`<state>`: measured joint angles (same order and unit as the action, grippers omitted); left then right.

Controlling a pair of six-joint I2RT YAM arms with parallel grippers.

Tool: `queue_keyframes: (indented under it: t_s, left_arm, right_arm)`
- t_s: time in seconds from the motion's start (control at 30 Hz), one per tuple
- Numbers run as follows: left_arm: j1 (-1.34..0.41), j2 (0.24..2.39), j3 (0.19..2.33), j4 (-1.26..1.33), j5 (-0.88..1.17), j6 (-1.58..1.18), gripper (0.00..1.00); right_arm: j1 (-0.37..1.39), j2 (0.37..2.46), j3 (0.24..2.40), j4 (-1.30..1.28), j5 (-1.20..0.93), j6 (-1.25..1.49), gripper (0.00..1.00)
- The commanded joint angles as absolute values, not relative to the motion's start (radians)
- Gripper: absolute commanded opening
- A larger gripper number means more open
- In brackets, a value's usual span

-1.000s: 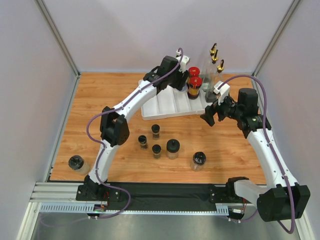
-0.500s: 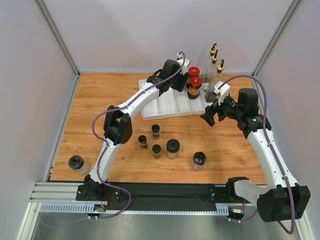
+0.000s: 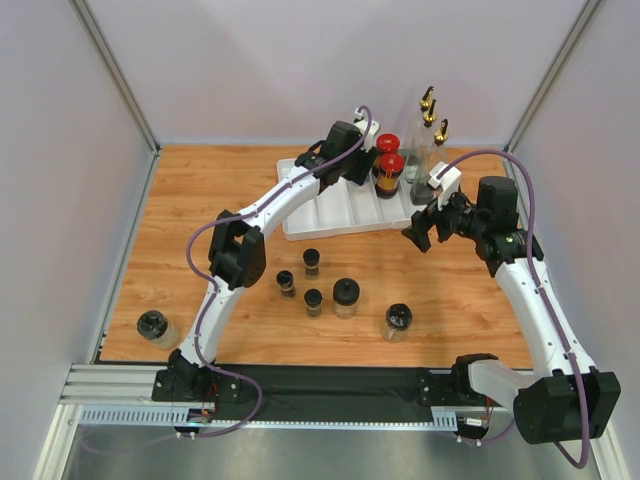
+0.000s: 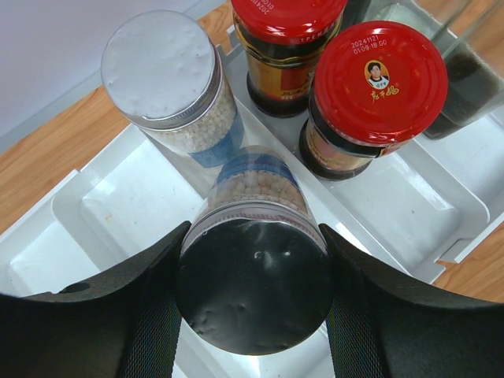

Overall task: Organize the condiment bottles
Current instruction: Place the bottle in the storage box.

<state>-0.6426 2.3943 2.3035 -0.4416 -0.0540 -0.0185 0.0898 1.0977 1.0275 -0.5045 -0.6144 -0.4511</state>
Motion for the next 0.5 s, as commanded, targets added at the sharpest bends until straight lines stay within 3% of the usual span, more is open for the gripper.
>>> queue_keyframes:
  t_s: [0.0, 0.47]
  left_arm:
    - [-0.646, 2.399, 2.332, -0.334, -0.067, -0.002, 0.17]
    - [-0.638, 2.421, 2.329, -0.333, -0.067, -0.020, 0.28]
  right_arm:
    - [0.084, 1.078, 1.019, -0.497, -0.621, -0.466, 1.00]
    - [0.075, 1.075, 1.016, -0.499, -0.623, -0.469, 1.00]
